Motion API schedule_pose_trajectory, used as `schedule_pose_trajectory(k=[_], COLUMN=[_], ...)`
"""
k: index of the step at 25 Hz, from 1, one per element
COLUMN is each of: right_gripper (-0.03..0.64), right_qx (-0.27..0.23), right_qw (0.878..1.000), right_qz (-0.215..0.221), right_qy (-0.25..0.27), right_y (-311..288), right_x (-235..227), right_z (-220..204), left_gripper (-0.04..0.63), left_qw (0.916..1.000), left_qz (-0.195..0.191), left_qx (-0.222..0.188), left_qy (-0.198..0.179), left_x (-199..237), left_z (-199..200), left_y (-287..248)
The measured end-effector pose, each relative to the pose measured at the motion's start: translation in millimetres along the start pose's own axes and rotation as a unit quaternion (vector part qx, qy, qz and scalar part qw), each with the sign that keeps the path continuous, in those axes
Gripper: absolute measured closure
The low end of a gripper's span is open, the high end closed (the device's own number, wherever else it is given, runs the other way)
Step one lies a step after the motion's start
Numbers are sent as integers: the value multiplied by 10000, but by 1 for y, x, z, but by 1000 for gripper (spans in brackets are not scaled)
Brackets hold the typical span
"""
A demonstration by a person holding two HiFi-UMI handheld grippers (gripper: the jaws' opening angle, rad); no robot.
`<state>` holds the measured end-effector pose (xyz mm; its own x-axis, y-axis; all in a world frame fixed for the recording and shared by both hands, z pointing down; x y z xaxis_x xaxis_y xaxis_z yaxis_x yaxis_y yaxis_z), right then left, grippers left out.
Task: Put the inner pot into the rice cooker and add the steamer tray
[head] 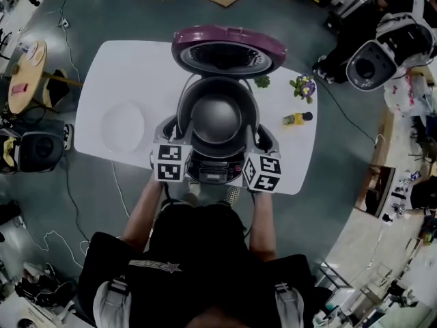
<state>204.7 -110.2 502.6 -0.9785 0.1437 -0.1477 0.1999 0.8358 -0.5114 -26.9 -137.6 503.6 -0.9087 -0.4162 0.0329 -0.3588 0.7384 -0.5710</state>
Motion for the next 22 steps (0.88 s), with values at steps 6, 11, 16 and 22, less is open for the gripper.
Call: schedule_pose_trajectory(k=[6, 11, 16, 22], right_gripper=[514, 514, 514, 514], right_qx=[490, 823, 1091, 1366], right_qw=[9988, 9966, 9939, 9904], right_qz=[6, -11, 44, 73], right_qy=[-59, -55, -148, -200], right_y=[-14, -22, -29, -34], right_x=[-5, -5, -8, -7], right_z=[-11, -20, -25, -31], left_gripper=[440, 436, 434, 426], left_qw=[9990, 9973, 9940, 9895], left_qz=[-41, -74, -114, -166], left_qx=[427, 708, 1078, 1388], left_qy=[-111, -155, -141, -367], left_x=[2, 4, 4, 6], left_z=[-6, -13, -18, -25], left_y=[-15, -22, -29, -35])
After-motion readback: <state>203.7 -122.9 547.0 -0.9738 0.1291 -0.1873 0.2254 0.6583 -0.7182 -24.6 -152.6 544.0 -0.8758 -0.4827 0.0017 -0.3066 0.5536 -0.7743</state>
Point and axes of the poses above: the fingertips, and each gripper's own axes: y backward along the fingers, x to its left, z out of its top, the point moved 4 cm from there along y, backward along the fingers
